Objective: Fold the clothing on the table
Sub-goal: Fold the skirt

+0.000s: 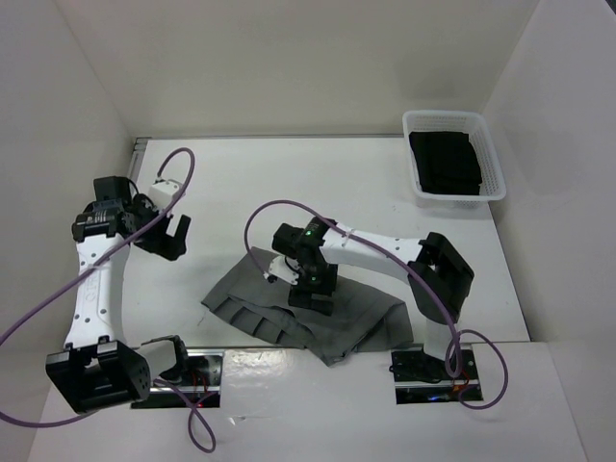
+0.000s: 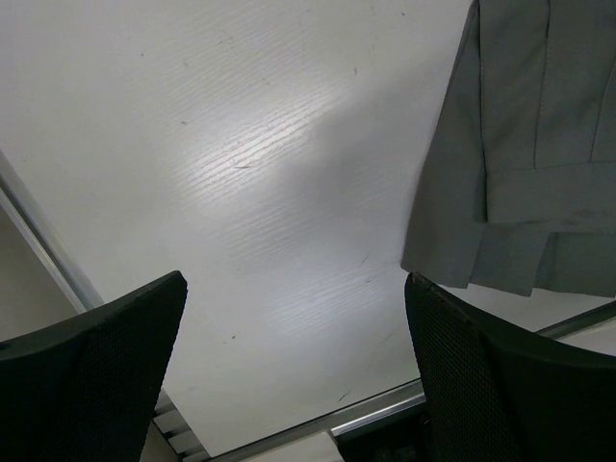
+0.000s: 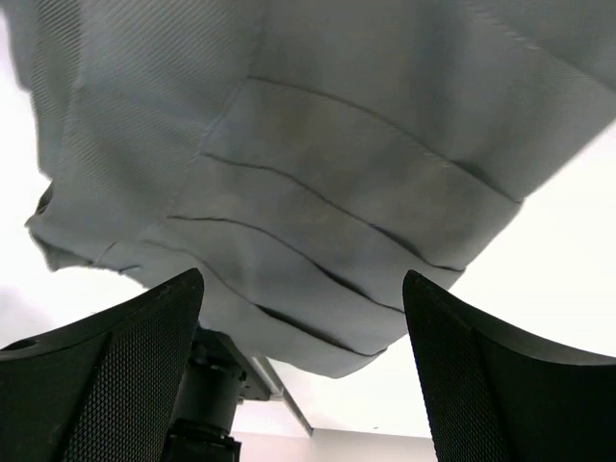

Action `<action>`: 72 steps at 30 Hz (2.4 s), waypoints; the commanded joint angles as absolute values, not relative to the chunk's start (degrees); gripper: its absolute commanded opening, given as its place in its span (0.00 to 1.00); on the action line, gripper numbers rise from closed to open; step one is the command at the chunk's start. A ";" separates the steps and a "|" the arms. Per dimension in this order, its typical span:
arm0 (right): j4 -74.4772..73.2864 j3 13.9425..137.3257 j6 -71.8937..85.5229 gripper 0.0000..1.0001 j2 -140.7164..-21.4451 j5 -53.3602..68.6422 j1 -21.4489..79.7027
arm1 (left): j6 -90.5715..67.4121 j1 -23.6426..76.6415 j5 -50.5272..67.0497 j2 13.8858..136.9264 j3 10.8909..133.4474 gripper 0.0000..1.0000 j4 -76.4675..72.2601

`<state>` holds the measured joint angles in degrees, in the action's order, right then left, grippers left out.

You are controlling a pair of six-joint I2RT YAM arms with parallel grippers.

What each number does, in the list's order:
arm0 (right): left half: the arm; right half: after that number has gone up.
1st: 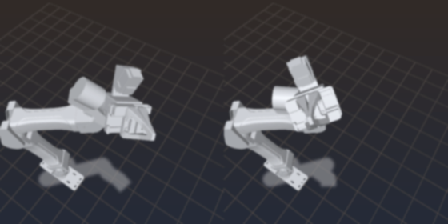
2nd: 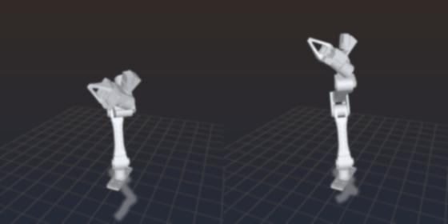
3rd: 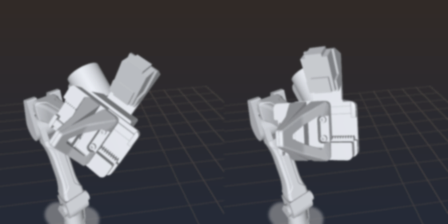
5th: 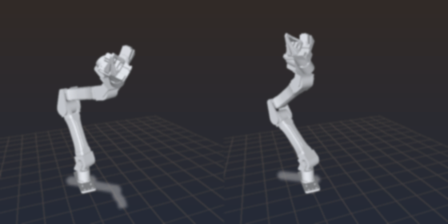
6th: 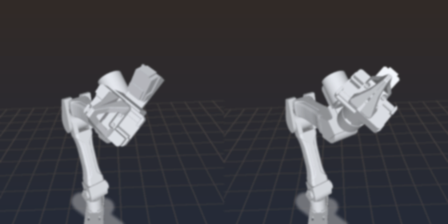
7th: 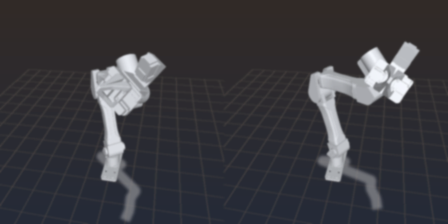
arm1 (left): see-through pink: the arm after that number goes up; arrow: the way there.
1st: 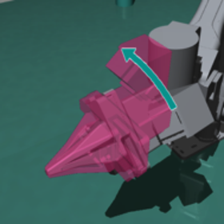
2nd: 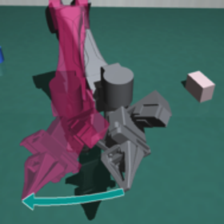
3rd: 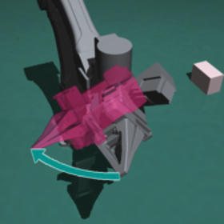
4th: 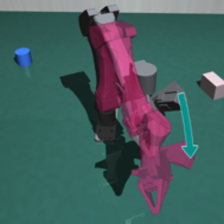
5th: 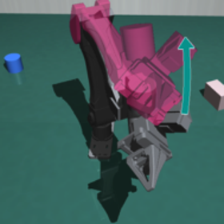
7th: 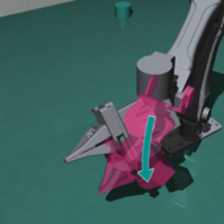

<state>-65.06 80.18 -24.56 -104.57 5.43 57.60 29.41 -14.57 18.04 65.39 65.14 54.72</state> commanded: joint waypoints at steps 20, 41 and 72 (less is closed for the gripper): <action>-54.32 75.93 -28.13 0.91 -119.97 1.41 55.11 | 24.35 -23.99 15.74 72.24 68.90 1.00 49.75; -33.32 95.71 -39.62 0.91 -127.62 -19.42 46.76 | 23.82 -25.14 17.31 80.77 72.86 1.00 47.64; -38.07 98.20 -26.72 0.92 -105.48 0.71 27.16 | 20.22 -16.98 36.47 100.01 82.35 1.00 47.64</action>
